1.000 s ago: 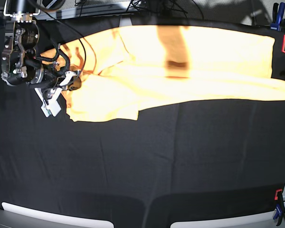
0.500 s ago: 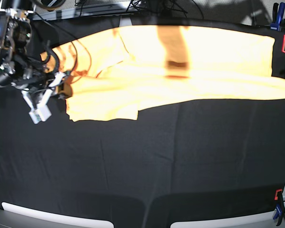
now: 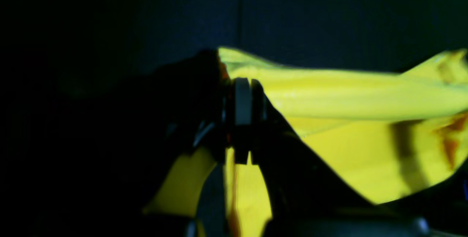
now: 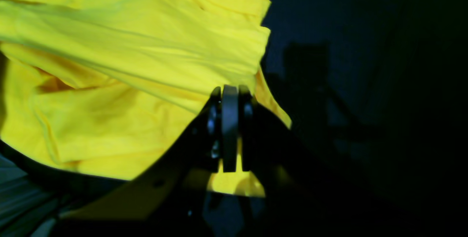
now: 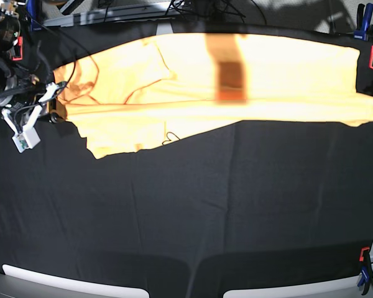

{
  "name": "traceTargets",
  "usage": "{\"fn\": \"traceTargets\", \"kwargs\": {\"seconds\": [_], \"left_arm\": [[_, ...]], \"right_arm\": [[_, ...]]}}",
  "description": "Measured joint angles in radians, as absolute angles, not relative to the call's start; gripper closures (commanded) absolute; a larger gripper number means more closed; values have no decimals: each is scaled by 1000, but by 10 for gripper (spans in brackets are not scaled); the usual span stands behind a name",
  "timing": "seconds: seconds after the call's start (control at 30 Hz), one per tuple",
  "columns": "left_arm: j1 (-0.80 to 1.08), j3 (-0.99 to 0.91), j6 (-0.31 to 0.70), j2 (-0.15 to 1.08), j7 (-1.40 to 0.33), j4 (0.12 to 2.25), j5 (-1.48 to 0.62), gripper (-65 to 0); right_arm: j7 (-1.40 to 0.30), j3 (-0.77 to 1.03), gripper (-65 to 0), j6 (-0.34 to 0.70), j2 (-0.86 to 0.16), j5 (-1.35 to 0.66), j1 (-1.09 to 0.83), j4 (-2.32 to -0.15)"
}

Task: Layout the t-shirt on the table in an organized manner, then fold the t-shirt properly
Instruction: 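Regrasp the shirt side edge with the right gripper and smooth it, then grasp the opposite shirt side edge with the left gripper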

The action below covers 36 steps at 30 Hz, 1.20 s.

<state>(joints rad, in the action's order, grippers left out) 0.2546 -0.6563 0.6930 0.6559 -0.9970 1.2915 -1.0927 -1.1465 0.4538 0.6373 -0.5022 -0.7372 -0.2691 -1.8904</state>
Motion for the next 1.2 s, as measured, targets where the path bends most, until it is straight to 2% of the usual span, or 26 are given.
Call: {"fn": "traceTargets", "kwargs": {"seconds": [0.1,0.57,0.67,0.7,0.73,0.87,1.03,1.2], "left_arm": [[255,-657,691,654,-996,1291,-1018,0],[257,-657,691,654,-1056,1291,-1004,0],[257,-657,692,655,-1068,1291,-1004,-190],[257,-657,692,654,-1079,1291,-1004,-230],[257,-657,692,655,-1108,1291,-1005,-244],[260,-657,692,657,-1212,1291,-1003,-244],[257,-657,692,680,-969,1292,-1005,-244],[257,-657,692,656,-937,1293,-925,-244]], "right_arm": [[-1149,455,0,637,-514,-730,-270,-1891],[-1149,455,0,637,-544,-730,-269,-1892],[-1149,455,0,637,-551,-730,-269,-1892],[-1149,455,0,637,-553,-729,-269,-1892],[-1149,455,0,638,-555,-729,-269,-1892],[-1150,455,0,640,-554,-732,-250,-1892],[-1149,455,0,640,-557,-760,-193,-1892],[-1149,455,0,640,-554,-760,-191,-1892]]}}
